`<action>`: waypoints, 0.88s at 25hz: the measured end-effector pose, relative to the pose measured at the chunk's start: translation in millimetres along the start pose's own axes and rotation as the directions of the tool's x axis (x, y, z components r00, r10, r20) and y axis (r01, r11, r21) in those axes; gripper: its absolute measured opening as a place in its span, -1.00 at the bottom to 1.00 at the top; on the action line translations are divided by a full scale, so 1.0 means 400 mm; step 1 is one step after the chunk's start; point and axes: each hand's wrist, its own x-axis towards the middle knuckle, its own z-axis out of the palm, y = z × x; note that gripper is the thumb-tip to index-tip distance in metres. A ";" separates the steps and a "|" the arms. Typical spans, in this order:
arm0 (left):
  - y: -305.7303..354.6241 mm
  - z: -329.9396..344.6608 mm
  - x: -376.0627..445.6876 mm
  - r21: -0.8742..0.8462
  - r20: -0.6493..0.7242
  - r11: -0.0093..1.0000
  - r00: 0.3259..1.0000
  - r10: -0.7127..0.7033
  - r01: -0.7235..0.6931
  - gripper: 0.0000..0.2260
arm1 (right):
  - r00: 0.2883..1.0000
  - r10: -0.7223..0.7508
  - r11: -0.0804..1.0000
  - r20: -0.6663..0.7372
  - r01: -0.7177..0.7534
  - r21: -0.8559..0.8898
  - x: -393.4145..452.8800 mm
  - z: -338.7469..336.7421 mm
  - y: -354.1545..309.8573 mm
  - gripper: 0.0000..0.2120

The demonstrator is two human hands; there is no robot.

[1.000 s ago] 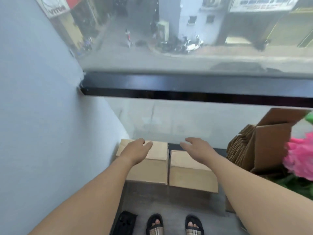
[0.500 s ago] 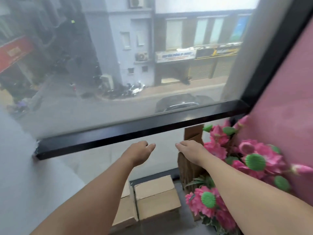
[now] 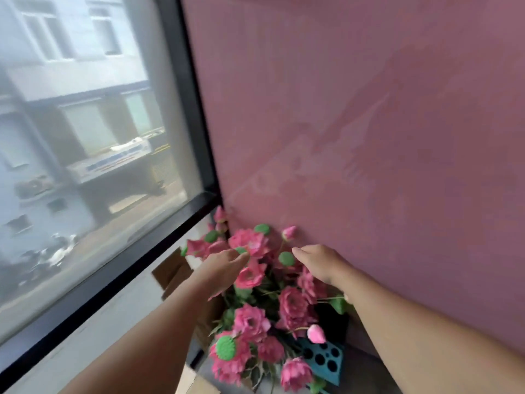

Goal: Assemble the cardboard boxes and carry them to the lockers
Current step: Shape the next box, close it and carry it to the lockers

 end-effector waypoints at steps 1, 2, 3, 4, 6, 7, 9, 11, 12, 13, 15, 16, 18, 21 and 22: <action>0.074 0.029 0.021 0.007 0.039 1.000 0.999 0.027 -0.027 -0.58 | 0.999 0.029 0.999 -0.041 -0.028 0.026 -0.014 -0.054 0.062 -0.50; 0.150 0.059 0.041 0.034 0.090 0.997 0.994 0.067 -0.070 -0.59 | 0.996 0.056 0.998 -0.074 -0.053 0.044 -0.034 -0.108 0.125 -0.49; 0.215 0.087 0.058 0.083 0.130 0.987 0.983 0.128 -0.139 -0.61 | 0.992 0.084 0.995 -0.095 -0.079 0.053 -0.053 -0.155 0.178 -0.47; 0.272 0.115 0.074 0.140 0.147 0.969 0.972 0.184 -0.205 -0.63 | 0.987 0.107 0.993 -0.118 -0.101 0.055 -0.077 -0.198 0.225 -0.46; 0.407 0.198 0.111 0.101 0.196 0.955 0.947 0.256 -0.279 -0.61 | 0.971 0.181 0.982 -0.159 -0.171 0.075 -0.131 -0.289 0.344 -0.48; 0.464 0.242 0.132 0.130 0.285 0.946 0.925 0.252 -0.298 -0.53 | 0.956 0.234 0.971 -0.175 -0.220 0.095 -0.161 -0.333 0.405 -0.48; 0.608 0.327 0.145 0.213 0.352 0.876 0.871 0.344 -0.432 -0.44 | 0.920 0.330 0.942 -0.211 -0.305 0.143 -0.234 -0.416 0.521 -0.47; 0.729 0.424 0.149 0.244 0.381 0.772 0.790 0.479 -0.586 -0.36 | 0.874 0.409 0.910 -0.263 -0.367 0.195 -0.312 -0.484 0.625 -0.47; 0.777 0.469 0.151 0.225 0.413 0.749 0.757 0.506 -0.623 -0.41 | 0.849 0.442 0.894 -0.289 -0.392 0.217 -0.348 -0.513 0.662 -0.46; 0.824 0.508 0.148 0.231 0.455 0.729 0.734 0.504 -0.644 -0.48 | 0.822 0.481 0.874 -0.306 -0.422 0.241 -0.381 -0.538 0.690 -0.44; 0.929 0.596 0.144 0.148 0.496 0.744 0.700 0.513 -0.651 -0.55 | 0.758 0.546 0.835 -0.357 -0.460 0.302 -0.452 -0.584 0.760 -0.40; 0.984 0.633 0.135 0.117 0.515 0.757 0.691 0.507 -0.643 -0.57 | 0.721 0.570 0.819 -0.393 -0.464 0.337 -0.484 -0.600 0.797 -0.35; 1.089 0.704 0.118 0.050 0.574 0.763 0.644 0.506 -0.645 -0.54 | 0.633 0.638 0.769 -0.438 -0.492 0.409 -0.557 -0.619 0.865 -0.36; 1.222 0.780 0.089 -0.034 0.664 0.720 0.523 0.535 -0.693 -0.50 | 0.502 0.743 0.670 -0.443 -0.550 0.499 -0.649 -0.637 0.921 -0.53; 1.265 0.807 0.084 -0.043 0.685 0.680 0.474 0.553 -0.732 -0.51 | 0.458 0.772 0.635 -0.440 -0.580 0.511 -0.674 -0.644 0.935 -0.54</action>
